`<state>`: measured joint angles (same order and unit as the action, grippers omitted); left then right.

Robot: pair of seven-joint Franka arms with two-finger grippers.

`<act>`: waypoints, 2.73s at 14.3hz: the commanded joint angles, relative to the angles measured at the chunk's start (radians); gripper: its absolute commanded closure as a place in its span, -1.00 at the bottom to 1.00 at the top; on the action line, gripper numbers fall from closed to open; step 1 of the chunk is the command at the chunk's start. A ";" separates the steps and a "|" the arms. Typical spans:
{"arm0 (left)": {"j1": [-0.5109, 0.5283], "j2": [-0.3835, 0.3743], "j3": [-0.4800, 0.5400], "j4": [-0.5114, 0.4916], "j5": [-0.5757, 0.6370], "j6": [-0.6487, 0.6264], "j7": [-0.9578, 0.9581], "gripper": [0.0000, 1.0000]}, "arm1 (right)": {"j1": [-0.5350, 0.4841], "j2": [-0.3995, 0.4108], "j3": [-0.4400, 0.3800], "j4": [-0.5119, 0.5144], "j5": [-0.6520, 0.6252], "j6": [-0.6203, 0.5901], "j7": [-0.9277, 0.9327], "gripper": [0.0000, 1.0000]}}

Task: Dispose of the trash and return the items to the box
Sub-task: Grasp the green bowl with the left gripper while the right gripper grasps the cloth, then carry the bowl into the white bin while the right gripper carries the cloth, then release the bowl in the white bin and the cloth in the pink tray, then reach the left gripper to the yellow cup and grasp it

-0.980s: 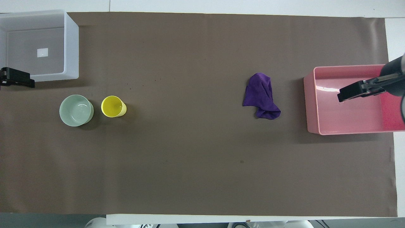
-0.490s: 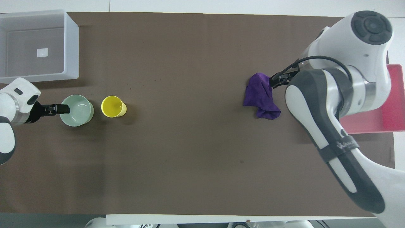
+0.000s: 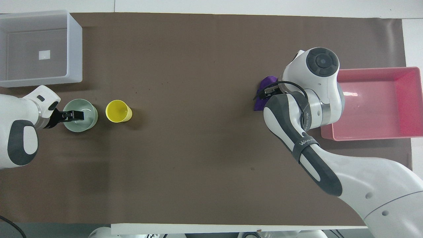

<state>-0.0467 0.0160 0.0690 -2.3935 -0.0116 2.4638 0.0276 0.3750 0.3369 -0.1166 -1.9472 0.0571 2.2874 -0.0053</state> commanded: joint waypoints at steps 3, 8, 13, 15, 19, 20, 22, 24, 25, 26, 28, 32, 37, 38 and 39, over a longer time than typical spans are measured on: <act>0.002 -0.002 0.003 -0.021 0.016 0.037 -0.008 1.00 | 0.001 -0.009 -0.001 -0.012 0.012 0.012 0.014 0.94; 0.008 -0.125 0.005 0.216 0.009 -0.352 -0.017 1.00 | -0.016 -0.090 -0.003 0.017 0.010 -0.093 0.002 0.99; 0.069 0.112 0.006 0.750 -0.125 -0.597 -0.077 1.00 | -0.116 -0.255 -0.011 0.074 -0.003 -0.377 0.002 0.99; 0.085 0.289 0.012 0.935 -0.123 -0.580 -0.087 1.00 | -0.192 -0.309 -0.012 0.079 -0.020 -0.427 -0.030 0.99; 0.090 0.481 0.061 0.941 -0.146 -0.262 -0.156 1.00 | -0.402 -0.328 -0.011 0.034 -0.036 -0.418 -0.312 0.99; 0.093 0.501 0.061 0.918 -0.139 -0.222 -0.164 1.00 | -0.428 -0.323 -0.011 0.015 -0.036 -0.390 -0.332 0.99; 0.099 0.513 0.061 0.851 -0.128 -0.191 -0.161 1.00 | -0.452 -0.299 -0.011 -0.042 -0.036 -0.300 -0.334 0.99; 0.097 0.507 0.063 0.807 -0.125 -0.151 -0.158 0.38 | -0.472 -0.262 -0.011 -0.093 -0.037 -0.214 -0.335 0.99; 0.096 0.509 0.064 0.816 -0.119 -0.148 -0.161 -0.99 | -0.470 -0.254 -0.011 -0.131 -0.037 -0.157 -0.335 0.99; 0.087 0.506 0.066 0.836 -0.102 -0.160 -0.169 -1.00 | -0.473 -0.245 -0.011 -0.163 -0.037 -0.101 -0.337 0.99; 0.082 0.457 0.086 0.856 -0.081 -0.192 -0.167 -1.00 | -0.472 -0.226 -0.011 -0.194 -0.037 -0.049 -0.337 0.94; -0.007 0.297 0.081 0.850 -0.079 -0.490 -0.220 -1.00 | -0.472 -0.223 -0.011 -0.182 -0.037 -0.069 -0.351 -0.17; -0.273 0.129 0.078 0.565 -0.074 -0.703 -0.356 -1.00 | -0.466 -0.245 -0.009 -0.064 -0.022 -0.259 -0.345 -0.98; -0.313 0.087 0.078 0.475 -0.074 -0.648 -0.359 -1.00 | -0.461 -0.248 -0.002 -0.023 -0.017 -0.311 -0.338 -0.99; -0.334 0.058 0.078 0.403 -0.074 -0.576 -0.365 -1.00 | -0.447 -0.249 0.000 0.012 -0.016 -0.347 -0.329 -0.99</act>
<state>-0.3386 0.1997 0.1297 -1.7666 -0.1012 1.7714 -0.3367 -0.0807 0.0949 -0.1310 -2.0095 0.0295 2.0235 -0.3389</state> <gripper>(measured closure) 0.000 0.093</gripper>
